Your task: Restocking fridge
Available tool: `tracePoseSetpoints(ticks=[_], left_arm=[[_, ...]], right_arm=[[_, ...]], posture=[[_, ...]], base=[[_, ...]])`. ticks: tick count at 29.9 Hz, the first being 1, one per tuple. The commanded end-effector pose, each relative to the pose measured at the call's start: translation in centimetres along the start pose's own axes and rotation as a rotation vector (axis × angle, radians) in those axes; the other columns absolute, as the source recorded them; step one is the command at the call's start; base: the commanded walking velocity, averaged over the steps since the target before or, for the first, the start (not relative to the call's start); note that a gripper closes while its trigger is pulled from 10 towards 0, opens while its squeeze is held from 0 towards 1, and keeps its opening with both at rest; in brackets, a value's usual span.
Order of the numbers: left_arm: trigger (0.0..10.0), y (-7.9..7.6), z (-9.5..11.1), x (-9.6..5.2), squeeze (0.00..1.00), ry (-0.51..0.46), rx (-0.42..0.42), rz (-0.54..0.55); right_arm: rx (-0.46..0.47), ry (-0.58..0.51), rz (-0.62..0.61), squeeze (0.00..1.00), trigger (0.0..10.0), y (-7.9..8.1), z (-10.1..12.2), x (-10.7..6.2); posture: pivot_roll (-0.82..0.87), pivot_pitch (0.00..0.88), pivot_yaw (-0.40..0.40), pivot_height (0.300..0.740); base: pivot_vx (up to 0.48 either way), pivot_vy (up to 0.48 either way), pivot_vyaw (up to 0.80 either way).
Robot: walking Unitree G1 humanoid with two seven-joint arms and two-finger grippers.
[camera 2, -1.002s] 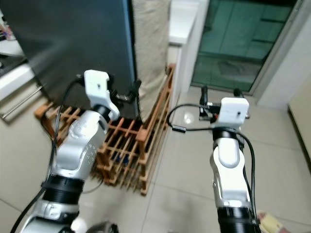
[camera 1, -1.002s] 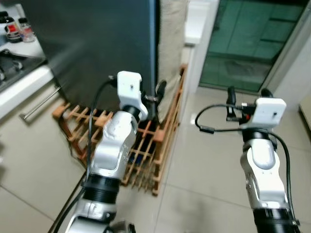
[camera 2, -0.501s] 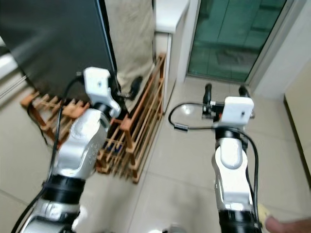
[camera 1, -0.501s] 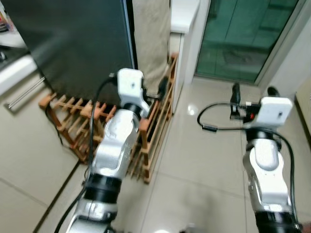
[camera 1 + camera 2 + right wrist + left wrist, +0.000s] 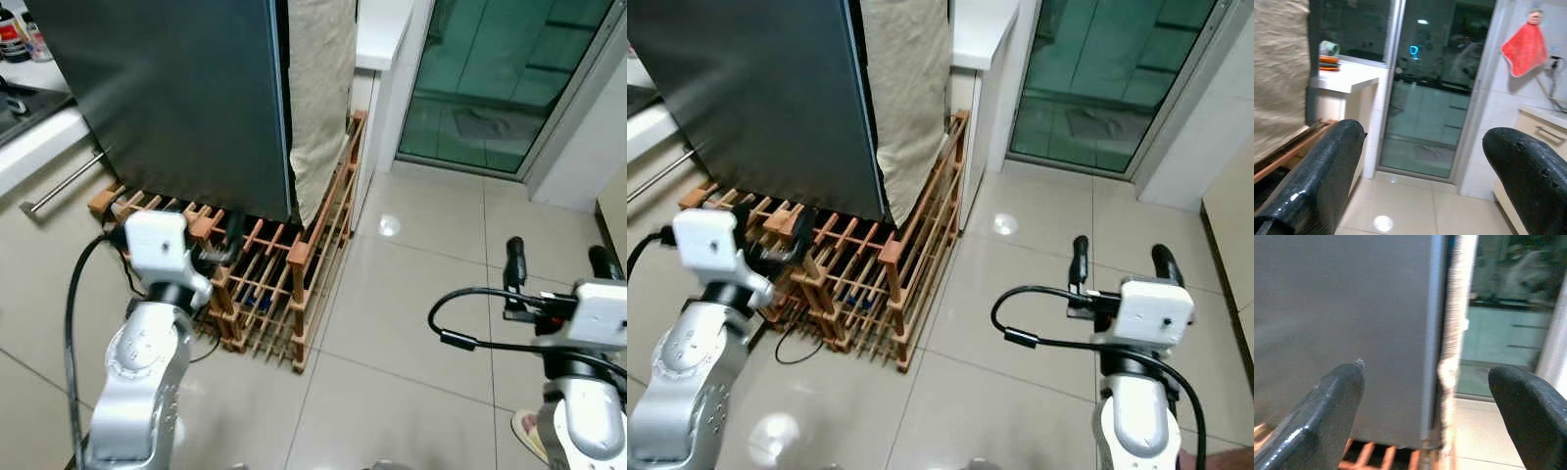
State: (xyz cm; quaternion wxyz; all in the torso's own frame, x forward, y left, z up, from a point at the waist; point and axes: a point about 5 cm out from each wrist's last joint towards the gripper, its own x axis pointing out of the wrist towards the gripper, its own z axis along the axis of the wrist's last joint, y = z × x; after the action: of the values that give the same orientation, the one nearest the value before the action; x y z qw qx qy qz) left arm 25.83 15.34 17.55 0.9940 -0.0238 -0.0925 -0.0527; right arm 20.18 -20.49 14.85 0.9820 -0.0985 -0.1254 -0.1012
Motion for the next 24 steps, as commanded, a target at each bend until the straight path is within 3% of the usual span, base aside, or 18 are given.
tracePoseSetpoints(ticks=[1, 6, 16, 24], left_arm=[[10.0, -0.1, 0.1, 0.1, 0.0, 0.002, -0.011, -0.002], [10.0, -0.8, 0.4, 0.7, 0.0, -0.004, -0.023, -0.029], [10.0, -0.9, 0.1, 1.2, 0.0, 0.007, -0.051, 0.006], [10.0, -0.7, 0.2, 1.1, 0.0, 0.013, -0.044, 0.016]], right_arm=[[-0.013, 0.0, -0.006, 0.28, 10.0, -0.1, 0.1, -0.1], [-0.02, -0.019, -0.008, 0.27, 10.0, -0.2, 0.3, 0.6], [-0.029, -0.021, -0.001, 0.27, 10.0, -0.2, 0.2, 1.3], [-0.025, -0.011, 0.018, 0.27, 10.0, 0.1, 0.0, 1.2]], posture=[[-0.13, 0.034, 0.034, 0.732], [-0.14, 0.024, 0.038, 0.732], [-0.15, 0.029, 0.038, 0.732], [-0.14, 0.038, 0.034, 0.732]], base=[[0.48, 0.0, 0.0], [0.48, 0.0, 0.0], [0.48, 0.0, 0.0], [0.0, 0.0, 0.0]])
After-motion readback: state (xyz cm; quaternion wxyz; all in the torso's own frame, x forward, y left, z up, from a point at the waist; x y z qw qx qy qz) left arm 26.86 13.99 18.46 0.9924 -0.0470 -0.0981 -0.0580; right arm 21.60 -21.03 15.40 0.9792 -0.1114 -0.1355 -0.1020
